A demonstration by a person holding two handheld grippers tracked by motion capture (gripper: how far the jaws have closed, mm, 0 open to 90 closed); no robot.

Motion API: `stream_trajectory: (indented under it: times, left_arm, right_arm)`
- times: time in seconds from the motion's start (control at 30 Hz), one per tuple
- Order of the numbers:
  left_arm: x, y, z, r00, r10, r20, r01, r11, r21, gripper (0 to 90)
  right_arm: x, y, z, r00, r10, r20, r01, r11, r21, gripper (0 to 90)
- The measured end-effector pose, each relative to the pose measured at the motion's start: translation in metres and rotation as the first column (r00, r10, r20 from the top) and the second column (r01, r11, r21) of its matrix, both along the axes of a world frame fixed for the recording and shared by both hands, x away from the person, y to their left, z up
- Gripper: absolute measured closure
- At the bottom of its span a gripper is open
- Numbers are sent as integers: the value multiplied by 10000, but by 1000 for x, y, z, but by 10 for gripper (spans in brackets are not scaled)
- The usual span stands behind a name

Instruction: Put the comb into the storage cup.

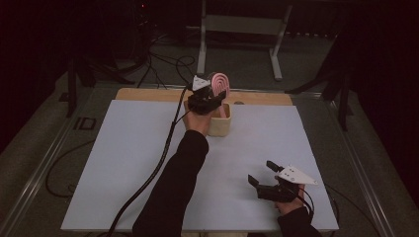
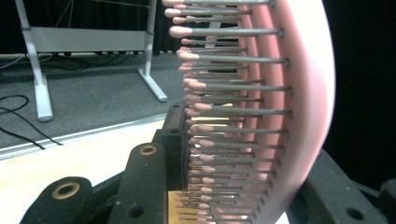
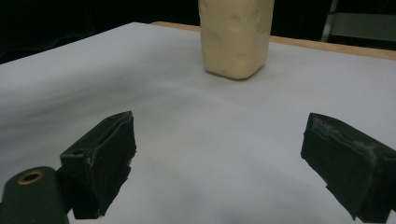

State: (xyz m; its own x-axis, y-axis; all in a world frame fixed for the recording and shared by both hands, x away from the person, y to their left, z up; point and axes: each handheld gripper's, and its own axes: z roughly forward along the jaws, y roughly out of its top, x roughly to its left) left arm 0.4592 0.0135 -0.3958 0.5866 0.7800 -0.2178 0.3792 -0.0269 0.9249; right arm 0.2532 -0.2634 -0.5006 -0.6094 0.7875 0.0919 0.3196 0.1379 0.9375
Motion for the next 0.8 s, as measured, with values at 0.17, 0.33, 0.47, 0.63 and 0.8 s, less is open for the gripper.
stream_trajectory:
  times: [0.17,0.33,0.47,0.63,0.8]
  left_arm:
    - [1,-1,-3,10000,-1,-62,1,10000,57,636]
    - [1,-3,-5,10000,-10,-78,11,9999,147,636]
    - [0,-2,-9,9999,29,-150,-28,10000,84,634]
    - [1,0,-16,9995,92,-316,-92,10000,-7,635]
    - [2,0,-22,9988,97,-473,-96,9999,28,635]
  right_arm:
    - [0,1,0,10000,23,-4,-23,10000,-4,99]
    - [1,0,-1,10000,25,9,-25,10000,-13,98]
    - [1,1,-1,10000,40,16,-40,10000,-23,99]
    - [1,1,-1,10000,60,-9,-60,10000,-6,98]
    - [1,1,-1,10000,62,-32,-62,10000,-17,99]
